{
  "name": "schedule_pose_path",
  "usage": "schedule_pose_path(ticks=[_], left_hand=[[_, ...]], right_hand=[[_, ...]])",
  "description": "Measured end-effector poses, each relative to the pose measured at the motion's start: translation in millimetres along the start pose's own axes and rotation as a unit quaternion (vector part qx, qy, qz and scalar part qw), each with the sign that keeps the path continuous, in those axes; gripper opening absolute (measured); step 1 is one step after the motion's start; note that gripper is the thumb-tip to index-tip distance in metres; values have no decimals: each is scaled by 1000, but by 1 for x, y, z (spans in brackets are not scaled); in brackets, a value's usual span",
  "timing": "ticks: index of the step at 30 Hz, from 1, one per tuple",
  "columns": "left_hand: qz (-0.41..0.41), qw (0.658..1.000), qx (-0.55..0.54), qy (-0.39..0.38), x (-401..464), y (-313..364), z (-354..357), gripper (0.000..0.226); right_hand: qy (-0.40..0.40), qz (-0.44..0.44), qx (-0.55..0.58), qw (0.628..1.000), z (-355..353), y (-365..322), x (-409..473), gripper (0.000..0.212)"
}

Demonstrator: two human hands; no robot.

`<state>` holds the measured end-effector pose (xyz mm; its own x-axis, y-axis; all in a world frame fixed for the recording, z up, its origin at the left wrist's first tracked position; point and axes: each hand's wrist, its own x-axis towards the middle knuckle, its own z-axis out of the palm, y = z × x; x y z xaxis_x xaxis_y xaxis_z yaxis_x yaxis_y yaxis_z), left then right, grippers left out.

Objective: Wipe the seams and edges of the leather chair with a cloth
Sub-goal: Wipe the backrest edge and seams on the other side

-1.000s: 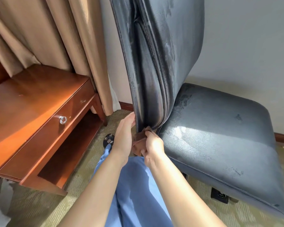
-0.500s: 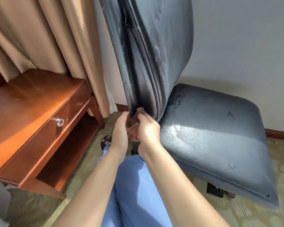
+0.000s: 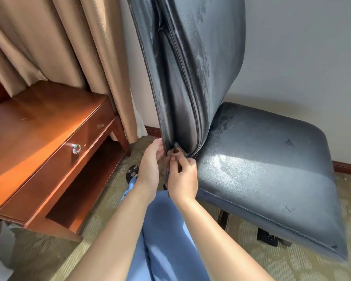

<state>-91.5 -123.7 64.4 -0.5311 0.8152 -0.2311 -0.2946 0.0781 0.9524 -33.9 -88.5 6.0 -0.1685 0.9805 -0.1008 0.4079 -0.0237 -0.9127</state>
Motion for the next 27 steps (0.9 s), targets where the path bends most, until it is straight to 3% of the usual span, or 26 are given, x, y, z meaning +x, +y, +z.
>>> schedule_pose_path(ticks=[4,8,12,16,20,27], left_hand=[[-2,1000,14,0,-2,3,3,34],[-5,1000,28,10,-4,7,5,30],[-3,999,41,20,-1,2,2,30],[-1,999,42,15,-1,-1,4,33],[-4,1000,24,12,-3,0,6,30],[-31,999,8,19,-5,3,6,40]], right_hand=[[-18,5,-37,999,3,7,1,32],[-69,93,-64,991,14,35,-3,31],[-49,157,76,984,17,33,-5,28],[-34,216,236,947,13,19,3,33],[-58,275,341,897,-4,-6,9,23],[-71,362,395,842,-14,-31,14,14]])
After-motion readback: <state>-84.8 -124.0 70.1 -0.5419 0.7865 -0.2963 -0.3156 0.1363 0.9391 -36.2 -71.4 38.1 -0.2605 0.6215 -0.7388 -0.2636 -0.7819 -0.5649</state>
